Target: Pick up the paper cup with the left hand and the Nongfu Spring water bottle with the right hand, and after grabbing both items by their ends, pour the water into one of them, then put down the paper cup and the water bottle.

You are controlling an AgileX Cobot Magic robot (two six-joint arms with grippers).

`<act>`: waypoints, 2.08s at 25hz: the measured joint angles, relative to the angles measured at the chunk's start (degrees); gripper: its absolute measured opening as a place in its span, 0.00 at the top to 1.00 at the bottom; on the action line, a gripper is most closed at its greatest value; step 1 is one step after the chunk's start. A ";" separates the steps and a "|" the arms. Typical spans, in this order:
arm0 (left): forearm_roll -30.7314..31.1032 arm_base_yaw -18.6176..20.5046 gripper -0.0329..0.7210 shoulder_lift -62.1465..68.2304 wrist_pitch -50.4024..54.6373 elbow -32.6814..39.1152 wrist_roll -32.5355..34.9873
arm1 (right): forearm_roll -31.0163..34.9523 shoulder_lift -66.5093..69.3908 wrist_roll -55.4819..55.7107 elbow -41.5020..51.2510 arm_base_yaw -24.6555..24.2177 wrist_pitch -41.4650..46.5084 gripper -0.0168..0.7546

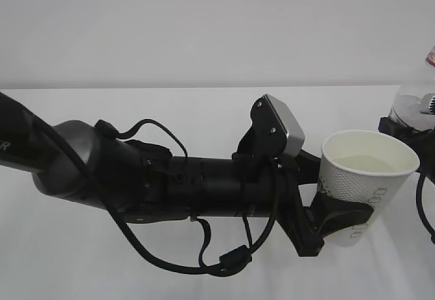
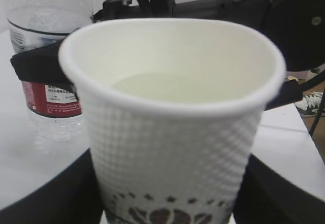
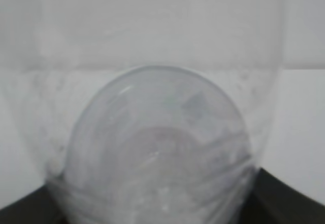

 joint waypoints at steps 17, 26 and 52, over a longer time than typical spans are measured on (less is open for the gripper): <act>0.00 0.00 0.30 0.00 0.00 0.00 0.00 | -0.22 0.00 0.00 5.99 0.00 -1.72 0.40; 0.00 0.00 0.30 0.00 0.00 0.00 0.00 | -0.22 0.00 1.22 6.44 0.00 -1.81 0.35; 0.00 0.00 0.30 0.00 0.00 0.00 0.00 | -0.93 0.00 1.47 6.44 0.00 -3.46 0.20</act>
